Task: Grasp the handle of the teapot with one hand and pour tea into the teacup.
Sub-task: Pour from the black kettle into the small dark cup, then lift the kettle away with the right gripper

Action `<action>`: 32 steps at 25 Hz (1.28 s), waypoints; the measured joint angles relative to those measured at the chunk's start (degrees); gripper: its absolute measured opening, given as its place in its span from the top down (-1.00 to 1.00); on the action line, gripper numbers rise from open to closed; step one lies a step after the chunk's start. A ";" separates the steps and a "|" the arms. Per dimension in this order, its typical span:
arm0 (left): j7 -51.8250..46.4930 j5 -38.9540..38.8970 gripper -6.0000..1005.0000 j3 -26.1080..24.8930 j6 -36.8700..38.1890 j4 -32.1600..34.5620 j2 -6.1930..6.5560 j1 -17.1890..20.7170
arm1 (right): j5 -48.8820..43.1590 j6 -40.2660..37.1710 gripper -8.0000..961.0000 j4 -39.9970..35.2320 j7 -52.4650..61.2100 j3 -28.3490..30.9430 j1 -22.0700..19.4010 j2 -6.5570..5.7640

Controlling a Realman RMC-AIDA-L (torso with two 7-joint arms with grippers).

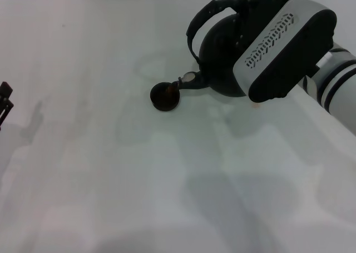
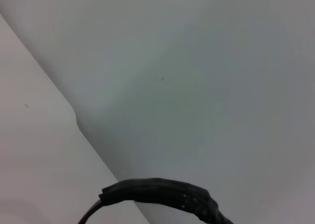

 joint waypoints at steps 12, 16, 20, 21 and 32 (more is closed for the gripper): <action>0.00 0.00 -0.54 -0.05 0.12 -0.05 0.00 -0.06 | -2.84 -3.07 0.76 0.05 0.36 -0.72 0.58 0.05; 0.00 0.00 -0.53 -0.08 0.26 -0.08 0.00 -0.14 | -2.85 -3.07 0.76 0.07 0.38 -0.72 0.58 0.08; -0.01 0.00 -0.54 -0.09 0.32 -0.09 0.00 -0.23 | -2.85 -3.07 0.76 0.07 0.43 -0.72 0.56 0.08; 0.00 0.00 -0.54 -0.09 0.32 -0.09 0.00 -0.25 | -2.85 -3.07 0.76 0.07 0.43 -0.72 0.56 0.09; 0.00 0.00 -0.54 -0.09 0.37 -0.15 0.00 -0.66 | -2.85 -3.03 0.76 0.07 0.45 -0.69 0.55 -0.01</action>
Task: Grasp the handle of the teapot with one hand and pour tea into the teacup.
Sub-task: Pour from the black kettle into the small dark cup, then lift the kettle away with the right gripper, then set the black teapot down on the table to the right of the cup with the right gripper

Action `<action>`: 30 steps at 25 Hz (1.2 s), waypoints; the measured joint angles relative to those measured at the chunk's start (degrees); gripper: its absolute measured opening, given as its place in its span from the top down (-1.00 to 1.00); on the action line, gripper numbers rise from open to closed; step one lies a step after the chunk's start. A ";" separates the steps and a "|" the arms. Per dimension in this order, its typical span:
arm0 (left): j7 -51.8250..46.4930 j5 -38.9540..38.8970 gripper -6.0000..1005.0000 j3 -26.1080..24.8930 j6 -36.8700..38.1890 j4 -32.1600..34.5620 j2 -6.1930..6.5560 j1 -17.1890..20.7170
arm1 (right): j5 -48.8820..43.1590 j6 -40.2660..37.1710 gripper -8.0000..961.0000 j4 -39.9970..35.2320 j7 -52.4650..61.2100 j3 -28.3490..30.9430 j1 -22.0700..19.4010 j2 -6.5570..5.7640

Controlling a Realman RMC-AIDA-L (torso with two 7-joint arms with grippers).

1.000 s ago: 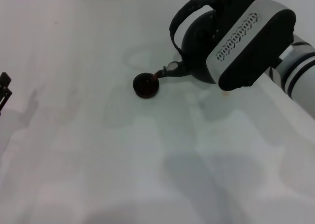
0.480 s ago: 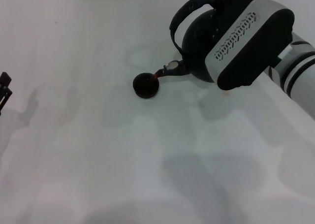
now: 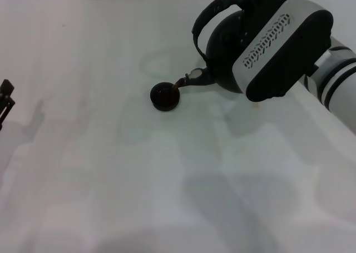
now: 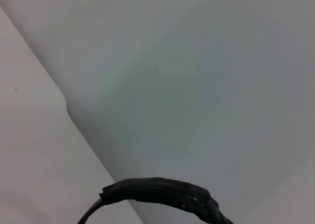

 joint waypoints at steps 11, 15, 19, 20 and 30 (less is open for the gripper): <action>0.00 0.00 -0.54 0.00 0.79 -0.03 0.00 -0.33 | 0.04 0.32 0.76 -0.21 0.13 0.29 0.27 -0.08; 0.00 0.00 -0.54 0.00 1.19 -0.02 0.00 -0.42 | 0.09 1.28 0.76 -0.49 2.09 0.52 0.58 -0.27; 0.00 0.00 -0.54 0.00 1.28 -0.02 0.00 -0.44 | 0.26 4.03 0.76 -0.57 5.05 2.08 0.21 -0.51; 0.00 0.00 -0.54 0.00 1.29 -0.02 0.00 -0.44 | 0.35 5.01 0.76 -0.58 6.05 2.79 -0.06 -0.54; 0.08 0.00 -0.54 -0.14 1.43 0.13 0.16 -0.43 | 0.57 19.60 0.76 -1.29 17.60 11.39 -3.65 -1.23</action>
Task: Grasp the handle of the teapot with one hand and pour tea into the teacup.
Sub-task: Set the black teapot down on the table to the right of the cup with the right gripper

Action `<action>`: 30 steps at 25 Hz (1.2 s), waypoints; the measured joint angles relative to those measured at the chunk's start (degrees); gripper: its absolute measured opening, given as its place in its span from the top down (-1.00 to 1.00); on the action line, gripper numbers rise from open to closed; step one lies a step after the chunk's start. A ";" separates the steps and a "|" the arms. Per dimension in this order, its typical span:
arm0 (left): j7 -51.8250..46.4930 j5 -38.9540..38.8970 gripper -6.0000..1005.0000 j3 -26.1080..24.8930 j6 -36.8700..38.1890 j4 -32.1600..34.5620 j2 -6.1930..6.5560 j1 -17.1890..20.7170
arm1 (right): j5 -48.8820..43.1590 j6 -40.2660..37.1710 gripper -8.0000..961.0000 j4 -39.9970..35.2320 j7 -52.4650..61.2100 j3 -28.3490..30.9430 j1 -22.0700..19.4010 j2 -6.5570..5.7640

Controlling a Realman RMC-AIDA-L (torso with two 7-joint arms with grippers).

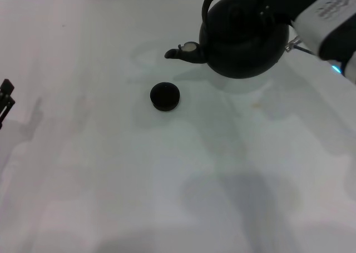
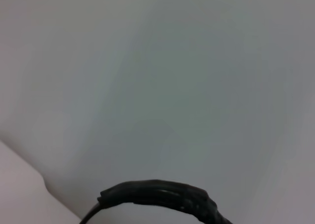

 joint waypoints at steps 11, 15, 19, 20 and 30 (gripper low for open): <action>0.43 0.01 -0.54 -1.18 0.78 -0.12 0.09 -0.49 | -0.04 15.16 0.76 -5.14 8.57 7.66 -0.96 -0.39; 0.44 0.01 -0.54 -1.18 1.06 -0.01 0.11 -0.57 | -0.03 20.15 0.76 -9.21 9.08 11.11 -0.49 0.11; 0.45 0.00 -0.54 -1.18 1.39 0.07 0.11 -0.82 | -0.02 24.50 0.76 -12.83 8.76 13.72 0.00 0.35; 0.44 0.00 -0.54 -1.18 1.45 -0.01 0.11 -1.00 | -0.02 25.44 0.76 -13.59 8.48 14.19 0.14 0.38; 0.44 0.03 -0.54 -1.18 2.66 -0.07 0.11 -2.07 | 0.23 36.45 0.76 -22.14 -0.36 18.51 1.25 0.57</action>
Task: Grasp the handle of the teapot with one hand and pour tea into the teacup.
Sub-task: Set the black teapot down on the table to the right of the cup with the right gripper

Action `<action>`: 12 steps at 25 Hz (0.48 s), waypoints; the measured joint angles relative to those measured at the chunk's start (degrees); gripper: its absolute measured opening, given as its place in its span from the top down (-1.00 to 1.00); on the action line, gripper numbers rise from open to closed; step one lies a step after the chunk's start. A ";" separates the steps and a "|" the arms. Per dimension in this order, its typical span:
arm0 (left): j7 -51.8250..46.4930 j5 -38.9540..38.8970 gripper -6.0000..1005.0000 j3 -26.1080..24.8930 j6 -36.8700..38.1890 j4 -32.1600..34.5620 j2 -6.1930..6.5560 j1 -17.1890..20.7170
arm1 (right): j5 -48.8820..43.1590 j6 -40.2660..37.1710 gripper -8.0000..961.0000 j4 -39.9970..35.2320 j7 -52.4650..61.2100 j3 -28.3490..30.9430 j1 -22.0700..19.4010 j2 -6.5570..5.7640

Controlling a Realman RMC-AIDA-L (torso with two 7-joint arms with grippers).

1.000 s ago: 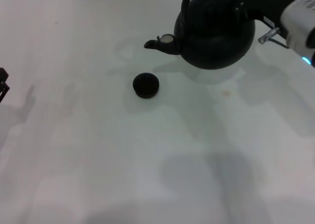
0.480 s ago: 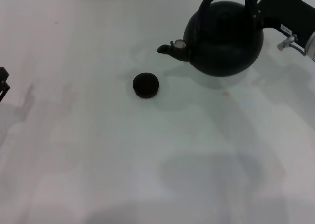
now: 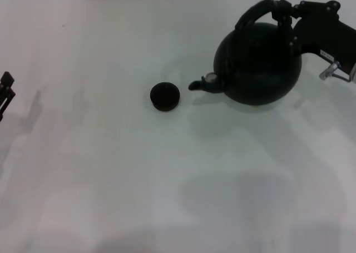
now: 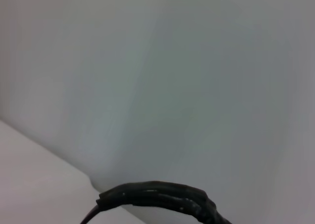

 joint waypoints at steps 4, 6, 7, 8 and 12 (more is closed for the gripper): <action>0.00 0.06 -0.54 0.00 0.27 0.05 0.00 -0.43 | 2.14 2.13 0.76 -2.11 -4.10 0.33 0.09 0.06; 0.00 0.08 -0.54 0.00 0.36 -0.03 0.00 -0.58 | 2.78 2.97 0.76 -3.07 -5.51 0.67 0.20 0.02; 0.00 0.14 -0.54 0.00 0.64 -0.07 0.00 -0.71 | 2.87 3.38 0.76 -3.58 -5.88 0.91 0.31 0.02; 0.00 0.19 -0.54 0.00 0.82 0.03 0.00 -0.77 | 2.89 3.78 0.76 -4.01 -6.17 1.12 0.45 0.02; 0.00 0.29 -0.54 0.00 0.99 0.01 0.00 -1.03 | 2.91 5.49 0.76 -6.34 -7.24 1.97 1.27 0.09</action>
